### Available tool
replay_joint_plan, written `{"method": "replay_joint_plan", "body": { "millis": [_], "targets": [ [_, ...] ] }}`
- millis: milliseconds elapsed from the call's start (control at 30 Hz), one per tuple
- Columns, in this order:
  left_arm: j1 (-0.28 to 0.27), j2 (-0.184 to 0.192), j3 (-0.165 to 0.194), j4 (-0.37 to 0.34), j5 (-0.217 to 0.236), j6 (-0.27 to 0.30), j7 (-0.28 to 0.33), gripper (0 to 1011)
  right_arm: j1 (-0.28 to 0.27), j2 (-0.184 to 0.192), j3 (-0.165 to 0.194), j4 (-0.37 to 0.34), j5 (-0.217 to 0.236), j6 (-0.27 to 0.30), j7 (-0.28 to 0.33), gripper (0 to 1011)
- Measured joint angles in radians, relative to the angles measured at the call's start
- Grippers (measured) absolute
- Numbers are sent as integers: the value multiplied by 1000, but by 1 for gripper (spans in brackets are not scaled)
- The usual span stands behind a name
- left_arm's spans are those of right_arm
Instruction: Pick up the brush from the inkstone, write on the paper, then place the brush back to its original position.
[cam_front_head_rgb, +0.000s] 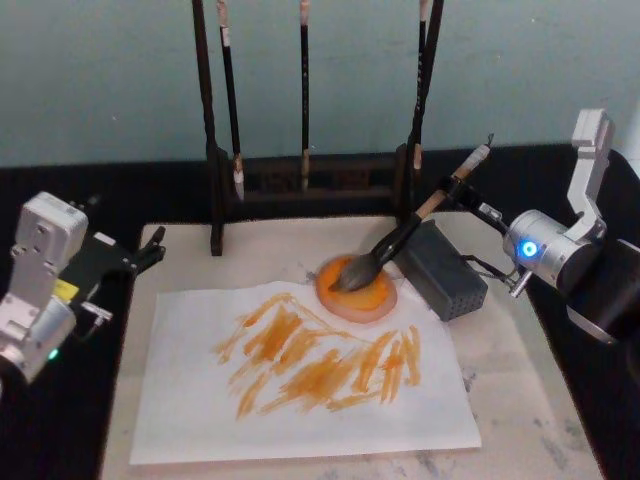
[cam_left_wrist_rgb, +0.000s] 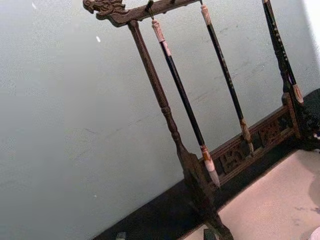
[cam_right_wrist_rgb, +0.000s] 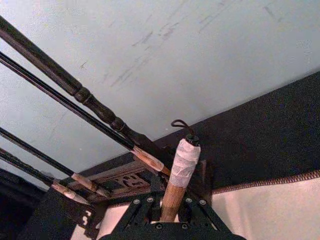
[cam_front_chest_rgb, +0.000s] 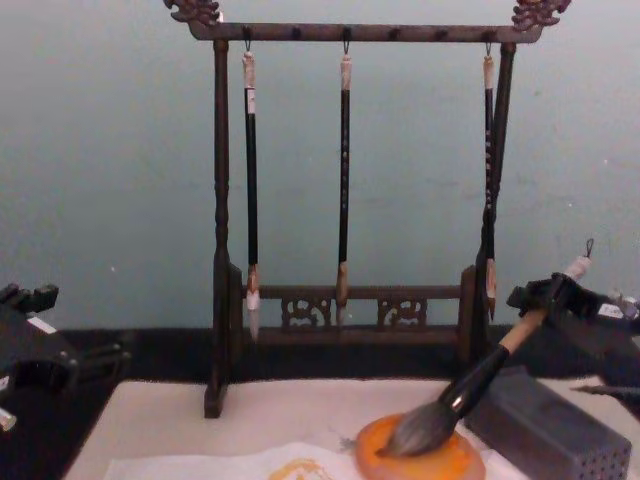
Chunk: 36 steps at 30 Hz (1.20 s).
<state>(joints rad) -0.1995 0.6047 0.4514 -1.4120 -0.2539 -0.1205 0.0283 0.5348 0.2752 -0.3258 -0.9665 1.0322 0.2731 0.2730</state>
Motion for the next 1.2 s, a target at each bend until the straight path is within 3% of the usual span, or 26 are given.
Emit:
{"method": "replay_joint_plan", "body": {
  "millis": [200,767,967,1200],
  "targets": [
    [0,0,0,0,0,0,0,1001,0,0,0,0,0,0,0,178],
    [0,0,0,0,0,0,0,1001,-69,44,-26,-209,16,-43,-28,175],
    [0,0,0,0,0,0,0,1001,-82,66,-47,-270,-18,-82,-23,175],
    [0,0,0,0,0,0,0,1001,-102,99,-78,-356,-103,-132,-19,176]
  ]
}}
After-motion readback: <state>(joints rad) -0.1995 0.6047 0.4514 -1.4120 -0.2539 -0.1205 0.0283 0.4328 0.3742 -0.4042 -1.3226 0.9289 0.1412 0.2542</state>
